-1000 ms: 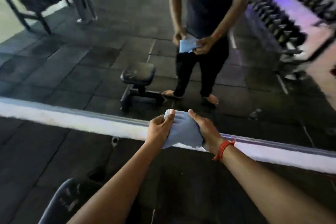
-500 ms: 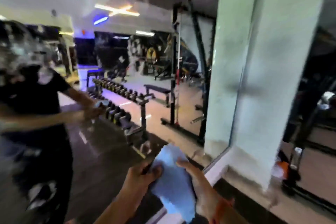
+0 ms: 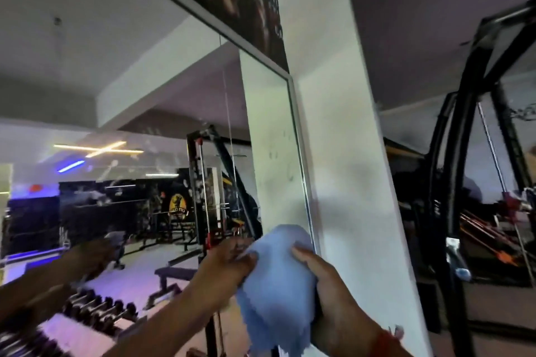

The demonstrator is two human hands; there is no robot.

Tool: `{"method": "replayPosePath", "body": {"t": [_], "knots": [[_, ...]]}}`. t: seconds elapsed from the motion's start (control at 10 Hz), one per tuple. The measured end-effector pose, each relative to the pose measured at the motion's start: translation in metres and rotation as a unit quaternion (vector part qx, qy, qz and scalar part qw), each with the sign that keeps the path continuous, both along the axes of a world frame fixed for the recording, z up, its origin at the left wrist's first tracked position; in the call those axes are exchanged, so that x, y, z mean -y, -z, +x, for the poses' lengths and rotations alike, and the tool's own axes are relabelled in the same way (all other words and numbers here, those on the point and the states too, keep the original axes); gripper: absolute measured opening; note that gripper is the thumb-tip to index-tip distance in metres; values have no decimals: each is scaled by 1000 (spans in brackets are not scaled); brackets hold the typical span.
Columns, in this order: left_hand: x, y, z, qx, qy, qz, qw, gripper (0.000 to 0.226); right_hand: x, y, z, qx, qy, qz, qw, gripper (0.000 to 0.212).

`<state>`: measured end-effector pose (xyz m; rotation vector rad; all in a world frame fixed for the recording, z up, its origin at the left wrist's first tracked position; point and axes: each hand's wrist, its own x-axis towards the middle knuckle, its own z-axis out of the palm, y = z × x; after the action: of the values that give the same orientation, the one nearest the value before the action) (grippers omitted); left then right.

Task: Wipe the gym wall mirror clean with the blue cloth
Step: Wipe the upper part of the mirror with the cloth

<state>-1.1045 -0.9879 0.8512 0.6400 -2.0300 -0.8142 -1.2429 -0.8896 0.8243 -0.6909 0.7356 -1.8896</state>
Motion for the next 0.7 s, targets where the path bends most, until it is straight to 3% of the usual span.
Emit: {"method": "replayPosePath", "body": {"t": [0.1, 0.3, 0.4, 0.5, 0.6, 0.7], "knots": [[40, -50, -72, -33, -41, -37, 998, 26, 39, -47, -51, 29, 5, -45, 999, 58], [133, -110, -197, -42, -100, -153, 982, 18, 127, -86, -179, 0, 10, -150, 989, 29], [168, -134, -261, -12, -118, -194, 974, 26, 177, -110, -246, 37, 1, -162, 986, 44], [201, -158, -314, 42, -173, -254, 951, 23, 223, -139, -306, -4, 21, -170, 985, 48], [245, -189, -356, 89, -229, -322, 914, 28, 295, -174, -372, -56, 69, -166, 982, 63], [294, -218, -380, 176, -295, -362, 866, 38, 351, -194, -417, -110, 132, -153, 973, 65]]}}
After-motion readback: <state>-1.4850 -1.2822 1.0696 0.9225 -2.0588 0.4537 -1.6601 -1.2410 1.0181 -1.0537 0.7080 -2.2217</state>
